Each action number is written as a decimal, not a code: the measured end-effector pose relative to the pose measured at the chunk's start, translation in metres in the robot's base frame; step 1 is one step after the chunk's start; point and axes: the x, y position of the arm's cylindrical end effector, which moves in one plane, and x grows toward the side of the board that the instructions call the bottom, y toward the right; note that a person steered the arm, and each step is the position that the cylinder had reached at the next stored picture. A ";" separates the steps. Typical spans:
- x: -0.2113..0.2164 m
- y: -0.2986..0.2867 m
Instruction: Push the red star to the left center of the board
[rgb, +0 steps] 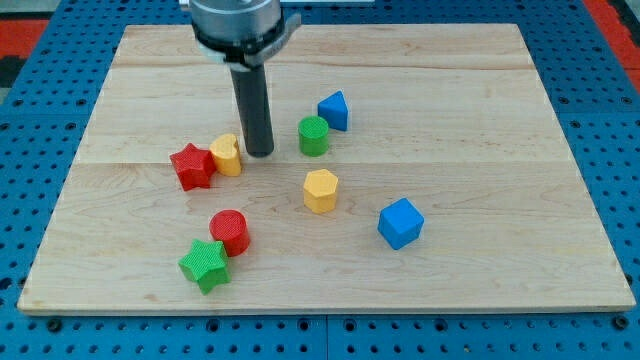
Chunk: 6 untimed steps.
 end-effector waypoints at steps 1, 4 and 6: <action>0.034 -0.025; 0.035 -0.135; 0.019 -0.150</action>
